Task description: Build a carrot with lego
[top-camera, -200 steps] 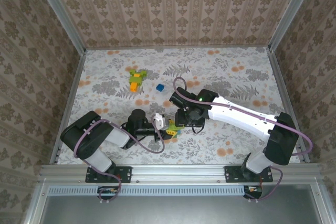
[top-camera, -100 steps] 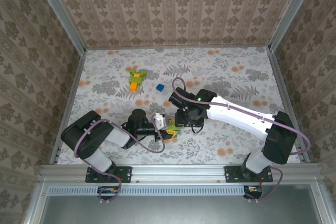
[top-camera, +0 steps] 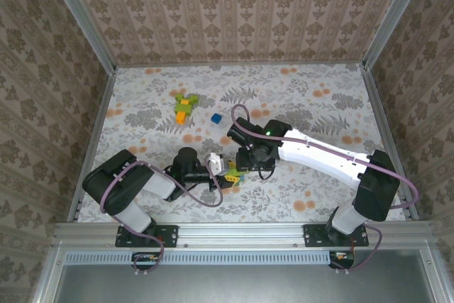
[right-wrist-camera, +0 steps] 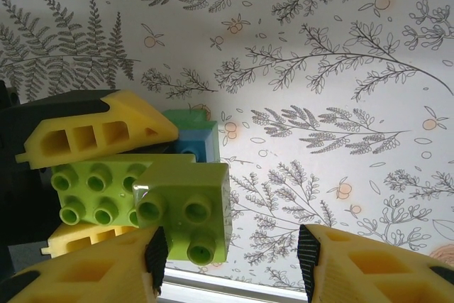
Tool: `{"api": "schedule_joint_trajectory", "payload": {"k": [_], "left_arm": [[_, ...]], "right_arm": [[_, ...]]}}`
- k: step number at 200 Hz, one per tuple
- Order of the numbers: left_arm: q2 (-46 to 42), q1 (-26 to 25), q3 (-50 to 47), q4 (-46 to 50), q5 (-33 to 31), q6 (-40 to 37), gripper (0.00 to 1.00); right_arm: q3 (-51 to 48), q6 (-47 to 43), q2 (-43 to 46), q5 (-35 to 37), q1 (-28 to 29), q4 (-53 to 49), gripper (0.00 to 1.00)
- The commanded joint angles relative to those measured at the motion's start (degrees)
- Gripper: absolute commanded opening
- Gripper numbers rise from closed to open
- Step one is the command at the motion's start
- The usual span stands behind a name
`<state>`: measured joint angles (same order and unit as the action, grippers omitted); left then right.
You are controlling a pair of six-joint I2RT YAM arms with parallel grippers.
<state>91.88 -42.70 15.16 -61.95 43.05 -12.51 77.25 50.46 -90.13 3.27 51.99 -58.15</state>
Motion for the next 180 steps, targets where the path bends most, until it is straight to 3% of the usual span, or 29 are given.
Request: {"api": "schedule_joint_trajectory", "payload": {"k": [1,41,108,147,166,180], "left_arm": [[2.0,-0.4,-0.3,7.4,-3.1,-1.8,0.32],[2.0,-0.3,-0.3,7.5,-3.0,-1.8,0.35],[1.4,-0.4,-0.5,7.5,-2.0,-1.6,0.47],[0.3,-0.4,-1.1,6.5,-2.4,-1.0,0.66],[-1.1,-0.3,-1.9,5.6,-2.6,-0.4,0.99],[-2.8,-0.2,-2.8,5.2,-2.9,0.0,1.0]], "right_arm": [[4.6,-2.2,1.1,3.1,-0.5,-3.5,0.55],[7.8,-3.3,2.9,4.9,-0.6,-7.4,0.56],[-1.0,-2.5,5.8,4.1,-0.9,-4.8,0.55],[-5.1,-2.4,7.0,2.7,-1.0,-3.0,0.55],[-7.1,-2.3,7.4,1.9,-0.9,-2.1,0.55],[-8.9,-2.2,7.8,0.9,-0.5,-0.9,0.54]]}}
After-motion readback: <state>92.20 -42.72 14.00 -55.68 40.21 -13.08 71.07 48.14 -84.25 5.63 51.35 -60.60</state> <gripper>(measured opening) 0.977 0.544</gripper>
